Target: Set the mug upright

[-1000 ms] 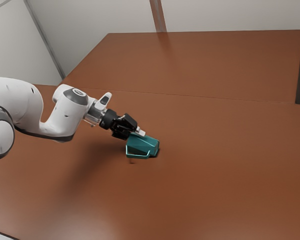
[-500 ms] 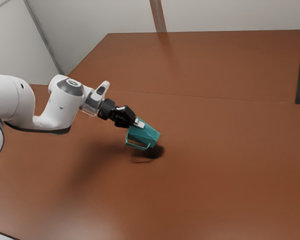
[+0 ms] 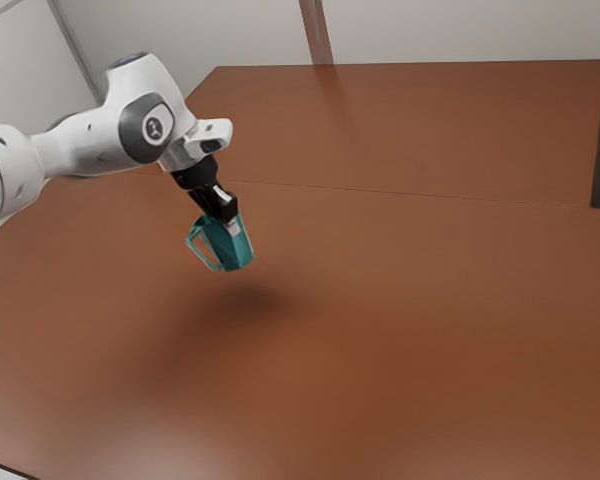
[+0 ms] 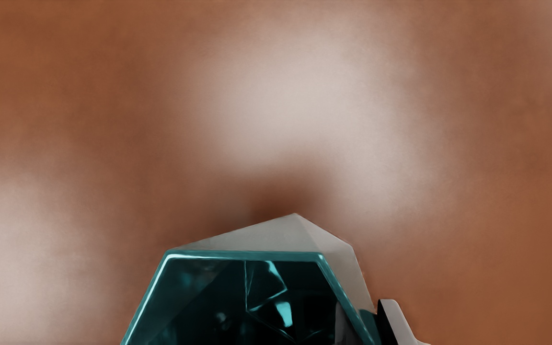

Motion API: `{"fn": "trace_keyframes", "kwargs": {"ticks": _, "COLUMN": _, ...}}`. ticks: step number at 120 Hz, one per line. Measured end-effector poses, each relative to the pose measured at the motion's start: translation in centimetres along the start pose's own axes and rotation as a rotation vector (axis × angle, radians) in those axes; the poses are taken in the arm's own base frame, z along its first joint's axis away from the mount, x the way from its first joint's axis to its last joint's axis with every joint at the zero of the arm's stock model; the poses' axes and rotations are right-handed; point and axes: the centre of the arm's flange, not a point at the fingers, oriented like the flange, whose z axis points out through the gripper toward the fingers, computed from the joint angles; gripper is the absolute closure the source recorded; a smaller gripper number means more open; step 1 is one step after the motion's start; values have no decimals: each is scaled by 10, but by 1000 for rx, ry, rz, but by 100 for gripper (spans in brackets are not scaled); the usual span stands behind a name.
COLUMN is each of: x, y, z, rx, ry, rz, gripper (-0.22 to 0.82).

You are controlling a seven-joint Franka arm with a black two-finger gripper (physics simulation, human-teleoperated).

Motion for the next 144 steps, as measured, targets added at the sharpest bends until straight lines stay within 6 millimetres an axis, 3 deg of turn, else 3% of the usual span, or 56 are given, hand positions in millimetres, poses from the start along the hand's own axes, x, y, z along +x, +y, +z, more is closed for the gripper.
{"fn": "trace_keyframes", "kwargs": {"ticks": 28, "x": 6, "y": -6, "z": 14, "rx": 168, "ry": -36, "rz": -36, "gripper": 78}}
{"fn": "trace_keyframes", "kwargs": {"ticks": 61, "x": 2, "y": 5, "z": 63, "rx": 181, "ry": -79, "rz": -93, "gripper": 78}}
{"fn": "trace_keyframes", "kwargs": {"ticks": 86, "x": 3, "y": 0, "z": 89, "rx": 188, "ry": -96, "rz": -136, "gripper": 78}}
{"fn": "trace_keyframes", "kwargs": {"ticks": 120, "x": 5, "y": -4, "z": 106, "rx": 192, "ry": -101, "rz": -181, "gripper": 77}}
{"fn": "trace_keyframes", "kwargs": {"ticks": 130, "x": 6, "y": -3, "z": 107, "rx": 189, "ry": -98, "rz": -190, "gripper": 70}}
{"fn": "trace_keyframes", "kwargs": {"ticks": 144, "x": 8, "y": 1, "z": 102, "rx": 187, "ry": -87, "rz": -193, "gripper": 44}}
